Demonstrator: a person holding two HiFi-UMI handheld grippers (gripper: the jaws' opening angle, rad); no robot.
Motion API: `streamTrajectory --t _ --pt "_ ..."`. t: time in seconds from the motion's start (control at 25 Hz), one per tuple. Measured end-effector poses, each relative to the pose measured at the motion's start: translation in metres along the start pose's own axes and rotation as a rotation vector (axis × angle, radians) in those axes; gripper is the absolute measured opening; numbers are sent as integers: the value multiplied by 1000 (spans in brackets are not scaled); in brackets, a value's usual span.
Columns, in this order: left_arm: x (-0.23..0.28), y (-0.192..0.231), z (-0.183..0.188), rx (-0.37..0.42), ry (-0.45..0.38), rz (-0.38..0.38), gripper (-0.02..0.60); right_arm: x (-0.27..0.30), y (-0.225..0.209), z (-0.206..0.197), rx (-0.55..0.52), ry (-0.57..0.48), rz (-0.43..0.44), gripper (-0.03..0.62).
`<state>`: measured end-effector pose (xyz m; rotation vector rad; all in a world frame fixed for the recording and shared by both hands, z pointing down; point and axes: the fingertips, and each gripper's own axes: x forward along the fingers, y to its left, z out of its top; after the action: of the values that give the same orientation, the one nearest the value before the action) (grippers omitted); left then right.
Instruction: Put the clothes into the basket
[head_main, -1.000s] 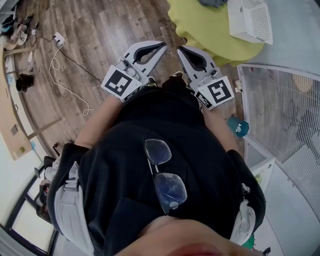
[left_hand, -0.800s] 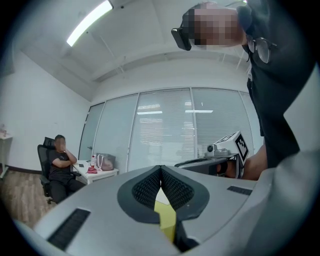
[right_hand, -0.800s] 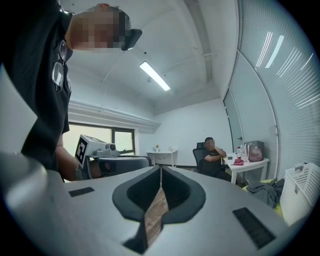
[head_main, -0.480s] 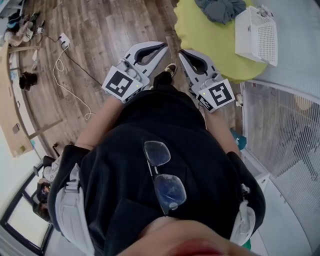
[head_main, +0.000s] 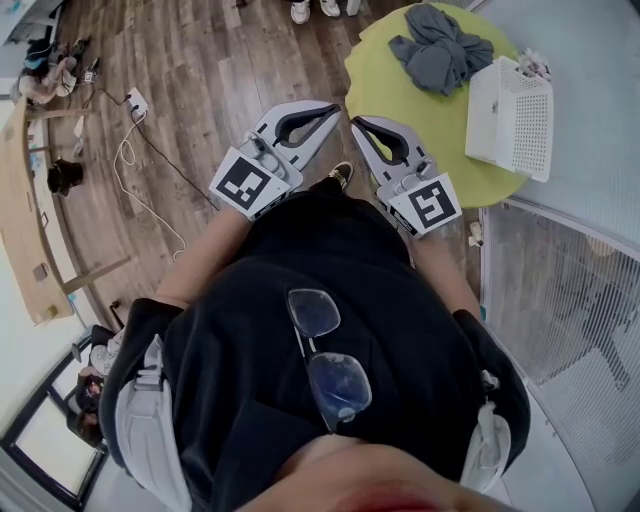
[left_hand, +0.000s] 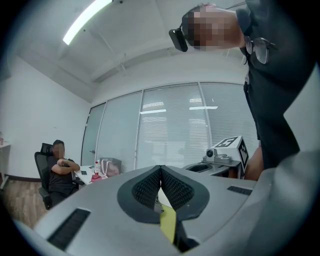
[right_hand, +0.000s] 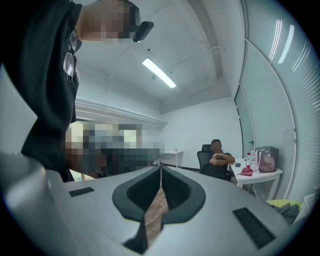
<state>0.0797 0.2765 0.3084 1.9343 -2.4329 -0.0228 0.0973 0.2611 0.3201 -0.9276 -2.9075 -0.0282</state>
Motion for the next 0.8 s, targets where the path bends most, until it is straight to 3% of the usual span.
streamTrajectory --t 0.28,0.8 --pt "53 22 8 -7 -18 -6 11 0 -58 1 1 2 -24 28" --pt "141 22 13 40 1 -138 11 -46 -139 -7 40 -24 -197 28"
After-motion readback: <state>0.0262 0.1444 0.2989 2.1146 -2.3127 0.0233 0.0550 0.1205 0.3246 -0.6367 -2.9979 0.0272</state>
